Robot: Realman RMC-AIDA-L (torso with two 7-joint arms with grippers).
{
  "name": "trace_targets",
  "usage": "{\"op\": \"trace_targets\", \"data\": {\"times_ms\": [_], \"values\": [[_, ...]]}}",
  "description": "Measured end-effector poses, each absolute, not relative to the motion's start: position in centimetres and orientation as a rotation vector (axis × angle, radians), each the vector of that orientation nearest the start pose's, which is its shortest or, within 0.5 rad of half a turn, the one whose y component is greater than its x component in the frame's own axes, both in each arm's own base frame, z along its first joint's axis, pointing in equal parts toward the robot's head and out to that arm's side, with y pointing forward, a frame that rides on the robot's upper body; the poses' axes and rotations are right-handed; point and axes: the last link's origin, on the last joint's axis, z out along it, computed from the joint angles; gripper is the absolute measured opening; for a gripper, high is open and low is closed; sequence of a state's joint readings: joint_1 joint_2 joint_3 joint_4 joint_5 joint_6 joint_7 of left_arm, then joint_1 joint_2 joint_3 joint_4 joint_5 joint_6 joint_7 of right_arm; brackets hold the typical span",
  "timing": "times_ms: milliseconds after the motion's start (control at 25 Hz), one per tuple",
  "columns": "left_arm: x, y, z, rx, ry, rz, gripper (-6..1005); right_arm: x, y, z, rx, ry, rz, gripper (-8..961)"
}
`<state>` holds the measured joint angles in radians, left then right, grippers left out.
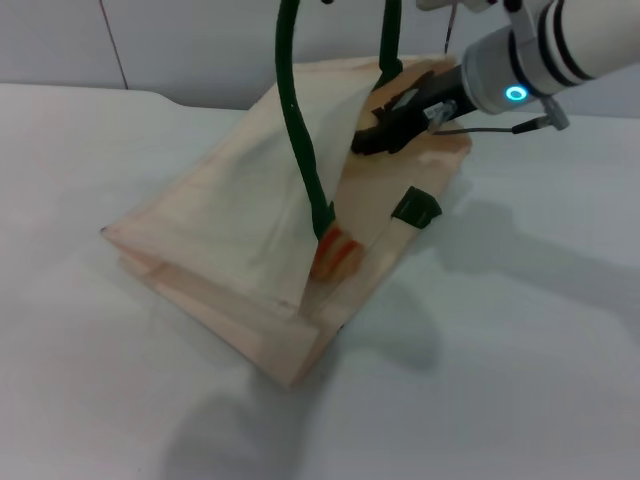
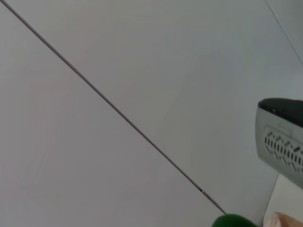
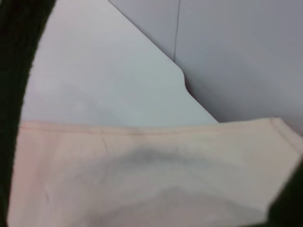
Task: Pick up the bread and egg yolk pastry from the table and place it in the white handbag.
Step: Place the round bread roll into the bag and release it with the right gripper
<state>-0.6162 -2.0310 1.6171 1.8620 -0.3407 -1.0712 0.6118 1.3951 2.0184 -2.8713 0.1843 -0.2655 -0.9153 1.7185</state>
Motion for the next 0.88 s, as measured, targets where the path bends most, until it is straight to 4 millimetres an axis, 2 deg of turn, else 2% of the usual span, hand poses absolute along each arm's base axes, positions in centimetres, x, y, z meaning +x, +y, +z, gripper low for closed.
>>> {"op": "trace_targets", "data": {"times_ms": [240, 640, 880], "values": [[-1.9, 38.0, 6.1, -2.189, 0.124, 0.018, 145, 9.8, 47.7, -7.2, -2.689, 0.471, -0.038, 419], [-2.2, 38.1, 6.2, -2.181, 0.118, 0.024, 184, 10.7, 47.9, -7.1, -2.641, 0.509, -0.032, 396], [-2.5, 38.2, 6.3, -2.177, 0.107, 0.028, 207, 11.3, 47.8, -7.0, -2.637, 0.535, -0.042, 585]]}}
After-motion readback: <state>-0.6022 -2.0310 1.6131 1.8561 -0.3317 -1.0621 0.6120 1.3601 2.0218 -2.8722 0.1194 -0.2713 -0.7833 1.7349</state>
